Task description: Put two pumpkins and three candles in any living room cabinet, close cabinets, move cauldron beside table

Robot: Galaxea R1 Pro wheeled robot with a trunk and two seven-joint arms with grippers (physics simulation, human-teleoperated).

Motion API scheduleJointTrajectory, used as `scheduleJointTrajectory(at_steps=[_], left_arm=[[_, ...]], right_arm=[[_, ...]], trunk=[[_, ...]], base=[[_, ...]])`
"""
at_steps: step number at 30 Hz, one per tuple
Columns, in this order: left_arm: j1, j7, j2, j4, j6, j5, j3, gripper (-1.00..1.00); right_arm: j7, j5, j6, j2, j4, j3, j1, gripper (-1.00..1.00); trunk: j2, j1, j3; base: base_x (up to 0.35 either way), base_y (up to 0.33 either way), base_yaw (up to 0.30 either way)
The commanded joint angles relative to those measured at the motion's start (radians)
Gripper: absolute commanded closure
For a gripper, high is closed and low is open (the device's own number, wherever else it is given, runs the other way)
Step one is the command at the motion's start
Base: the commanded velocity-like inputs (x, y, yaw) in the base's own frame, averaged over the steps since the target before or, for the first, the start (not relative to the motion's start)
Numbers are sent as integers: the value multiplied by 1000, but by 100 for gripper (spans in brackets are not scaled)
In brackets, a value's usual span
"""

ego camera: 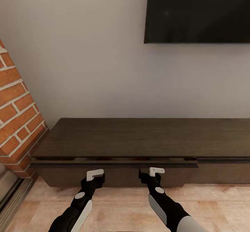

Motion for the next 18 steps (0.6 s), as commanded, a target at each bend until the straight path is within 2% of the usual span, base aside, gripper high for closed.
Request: scheduleJointTrajectory(at_steps=[1,8,18], left_arm=[[0,0,0,0,0,0,0,-100],[0,2,0,0,1,0,1,-100],[0,4,0,0,0,0,2,-100]], right_arm=[[0,1,-1,0,0,0,0,-100],[-1,1,-1,0,0,0,0,-100],[0,1,-1,-1,0,0,0,-100]], trunk=[[0,0,0],[0,0,0],[0,0,0]], base=[[12,0,0],[109,0,0],[-258,0,0]])
